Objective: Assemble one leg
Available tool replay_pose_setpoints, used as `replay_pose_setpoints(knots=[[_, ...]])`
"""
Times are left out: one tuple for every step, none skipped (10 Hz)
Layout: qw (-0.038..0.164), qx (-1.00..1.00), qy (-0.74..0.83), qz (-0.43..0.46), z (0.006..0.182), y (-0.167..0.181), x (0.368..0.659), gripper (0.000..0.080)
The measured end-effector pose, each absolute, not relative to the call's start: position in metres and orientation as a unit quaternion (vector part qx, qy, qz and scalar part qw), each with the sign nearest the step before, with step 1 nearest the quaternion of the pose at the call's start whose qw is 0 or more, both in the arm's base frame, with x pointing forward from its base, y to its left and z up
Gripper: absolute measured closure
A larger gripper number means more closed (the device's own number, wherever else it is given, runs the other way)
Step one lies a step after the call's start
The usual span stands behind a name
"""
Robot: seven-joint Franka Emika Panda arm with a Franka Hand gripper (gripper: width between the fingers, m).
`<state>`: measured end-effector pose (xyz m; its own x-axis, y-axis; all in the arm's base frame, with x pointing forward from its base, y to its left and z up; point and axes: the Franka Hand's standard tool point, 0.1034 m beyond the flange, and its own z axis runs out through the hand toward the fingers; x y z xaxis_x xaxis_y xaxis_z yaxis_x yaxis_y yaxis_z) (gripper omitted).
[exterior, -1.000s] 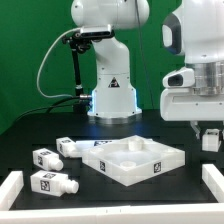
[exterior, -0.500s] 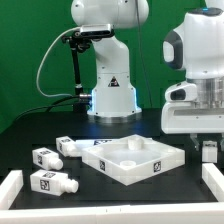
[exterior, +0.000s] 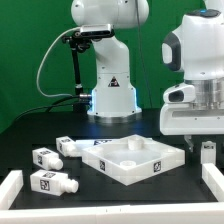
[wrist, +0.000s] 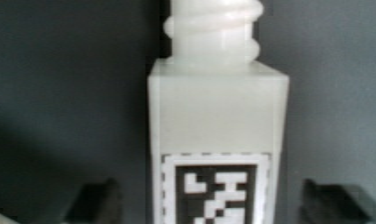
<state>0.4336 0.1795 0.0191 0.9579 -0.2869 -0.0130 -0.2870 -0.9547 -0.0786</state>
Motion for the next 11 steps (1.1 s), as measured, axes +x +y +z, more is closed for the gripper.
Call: replay_pose_setpoints(knots=[[0.044, -0.989, 0.141, 0.007, 0.036, 0.168, 0.438, 0.0190], [0.049, -0.989, 0.136, 0.013, 0.057, 0.157, 0.442, 0.0190], [0.056, -0.992, 0.110, 0.016, 0.077, 0.136, 0.452, 0.0157], [0.059, -0.994, 0.093, 0.013, 0.086, 0.111, 0.464, 0.0152], [0.061, -0.996, 0.060, 0.010, 0.092, 0.088, 0.478, 0.0152], [0.060, -0.998, 0.037, -0.001, 0.094, 0.075, 0.490, 0.0150], [0.059, -0.998, 0.037, -0.005, 0.093, 0.074, 0.491, 0.0150], [0.059, -0.998, 0.037, -0.004, 0.093, 0.074, 0.491, 0.0150], [0.059, -0.998, 0.037, -0.004, 0.093, 0.074, 0.491, 0.0150], [0.059, -0.998, 0.037, -0.004, 0.093, 0.074, 0.491, 0.0150], [0.058, -0.998, 0.034, -0.004, 0.092, 0.071, 0.491, 0.0150]])
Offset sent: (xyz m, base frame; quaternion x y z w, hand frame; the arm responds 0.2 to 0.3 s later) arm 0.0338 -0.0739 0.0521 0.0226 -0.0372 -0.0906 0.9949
